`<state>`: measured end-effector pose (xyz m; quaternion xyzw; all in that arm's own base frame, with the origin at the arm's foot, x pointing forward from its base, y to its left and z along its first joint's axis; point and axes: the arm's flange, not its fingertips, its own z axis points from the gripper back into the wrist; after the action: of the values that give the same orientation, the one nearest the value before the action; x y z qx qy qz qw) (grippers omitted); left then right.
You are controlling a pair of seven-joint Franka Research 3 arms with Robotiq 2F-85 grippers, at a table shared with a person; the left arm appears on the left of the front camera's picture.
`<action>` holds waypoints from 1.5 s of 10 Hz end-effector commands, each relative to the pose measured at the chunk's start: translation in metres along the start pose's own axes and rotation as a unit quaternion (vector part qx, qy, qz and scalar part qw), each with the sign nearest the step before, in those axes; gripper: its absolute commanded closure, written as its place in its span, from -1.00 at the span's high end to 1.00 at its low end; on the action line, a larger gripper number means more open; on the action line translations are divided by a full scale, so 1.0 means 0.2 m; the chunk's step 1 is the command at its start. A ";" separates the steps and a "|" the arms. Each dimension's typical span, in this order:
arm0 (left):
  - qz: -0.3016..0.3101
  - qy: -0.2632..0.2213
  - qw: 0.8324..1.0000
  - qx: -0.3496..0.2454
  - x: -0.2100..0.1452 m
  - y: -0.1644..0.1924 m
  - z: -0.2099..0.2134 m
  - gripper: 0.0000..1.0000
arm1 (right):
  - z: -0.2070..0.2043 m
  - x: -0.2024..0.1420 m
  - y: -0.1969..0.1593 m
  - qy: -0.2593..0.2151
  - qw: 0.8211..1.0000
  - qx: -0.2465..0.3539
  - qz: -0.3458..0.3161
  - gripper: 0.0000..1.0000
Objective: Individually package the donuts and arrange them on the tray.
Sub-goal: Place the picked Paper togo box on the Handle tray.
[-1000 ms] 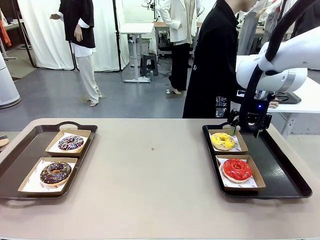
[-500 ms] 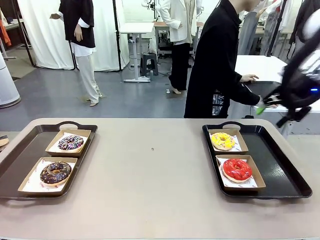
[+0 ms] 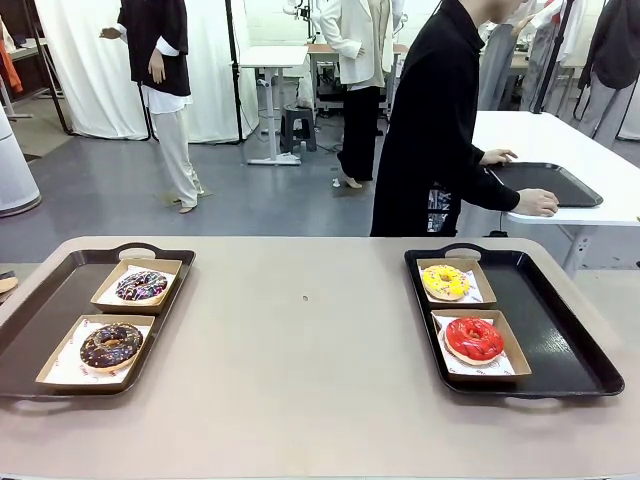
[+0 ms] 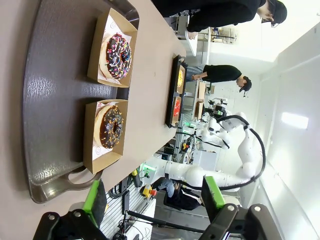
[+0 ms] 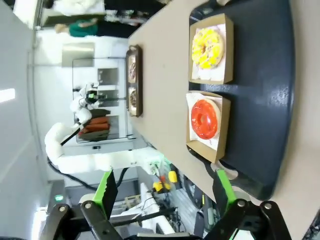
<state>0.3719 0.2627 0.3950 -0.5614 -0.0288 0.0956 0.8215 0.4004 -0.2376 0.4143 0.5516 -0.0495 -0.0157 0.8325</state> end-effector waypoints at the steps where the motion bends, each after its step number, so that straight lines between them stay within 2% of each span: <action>1: 0.003 -0.006 1.000 -0.006 0.00 -0.01 0.00 1.00 | 0.03 0.13 -0.08 0.013 0.999 0.040 0.005 1.00; 5: 0.003 -0.006 1.000 -0.006 0.00 -0.01 0.00 1.00 | -0.02 0.14 -0.12 0.010 0.999 0.035 -0.014 1.00; 6: 0.003 -0.006 1.000 -0.006 0.00 -0.01 0.00 1.00 | -0.07 0.19 -0.08 -0.034 0.998 0.018 -0.057 1.00; 7: 0.003 -0.006 1.000 -0.006 0.00 -0.01 0.00 1.00 | -0.01 0.13 -0.15 0.015 0.999 0.036 -0.005 1.00; 15: 0.003 -0.006 1.000 -0.006 0.00 -0.01 0.00 1.00 | -0.01 0.13 -0.15 0.015 0.999 0.036 -0.005 1.00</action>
<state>0.3720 0.2627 0.3950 -0.5614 -0.0288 0.0955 0.8215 0.4317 -0.2478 0.3889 0.5803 -0.0363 -0.0226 0.8133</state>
